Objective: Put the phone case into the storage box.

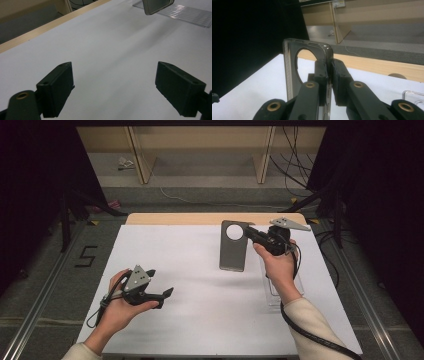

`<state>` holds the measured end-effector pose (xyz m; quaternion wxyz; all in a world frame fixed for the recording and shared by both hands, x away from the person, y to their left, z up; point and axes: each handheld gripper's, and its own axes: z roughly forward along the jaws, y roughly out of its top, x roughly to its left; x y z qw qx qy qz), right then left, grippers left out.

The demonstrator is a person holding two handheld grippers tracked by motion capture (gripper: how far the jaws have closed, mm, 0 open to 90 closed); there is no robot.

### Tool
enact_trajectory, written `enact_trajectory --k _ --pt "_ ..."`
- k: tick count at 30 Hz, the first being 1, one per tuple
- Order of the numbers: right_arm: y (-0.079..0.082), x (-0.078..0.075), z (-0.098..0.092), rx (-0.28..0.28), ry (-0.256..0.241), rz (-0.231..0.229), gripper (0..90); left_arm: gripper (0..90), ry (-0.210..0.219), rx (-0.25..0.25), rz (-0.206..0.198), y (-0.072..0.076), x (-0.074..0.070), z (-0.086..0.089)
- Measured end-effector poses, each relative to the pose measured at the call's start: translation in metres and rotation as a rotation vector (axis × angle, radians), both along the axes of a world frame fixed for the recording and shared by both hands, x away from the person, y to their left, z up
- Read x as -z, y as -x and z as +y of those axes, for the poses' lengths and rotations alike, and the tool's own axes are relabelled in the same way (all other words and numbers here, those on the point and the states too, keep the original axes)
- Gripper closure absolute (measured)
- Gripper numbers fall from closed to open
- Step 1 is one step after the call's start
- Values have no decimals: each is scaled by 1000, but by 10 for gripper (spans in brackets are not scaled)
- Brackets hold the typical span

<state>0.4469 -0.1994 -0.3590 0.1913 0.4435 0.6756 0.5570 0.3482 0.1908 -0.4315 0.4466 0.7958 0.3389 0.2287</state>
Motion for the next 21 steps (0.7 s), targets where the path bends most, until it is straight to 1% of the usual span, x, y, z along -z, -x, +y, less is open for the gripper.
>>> enact_trajectory --k 21 --pt "-1 -5 -11 31 7 -21 836 147 3 -7 -4 0 -1 2"
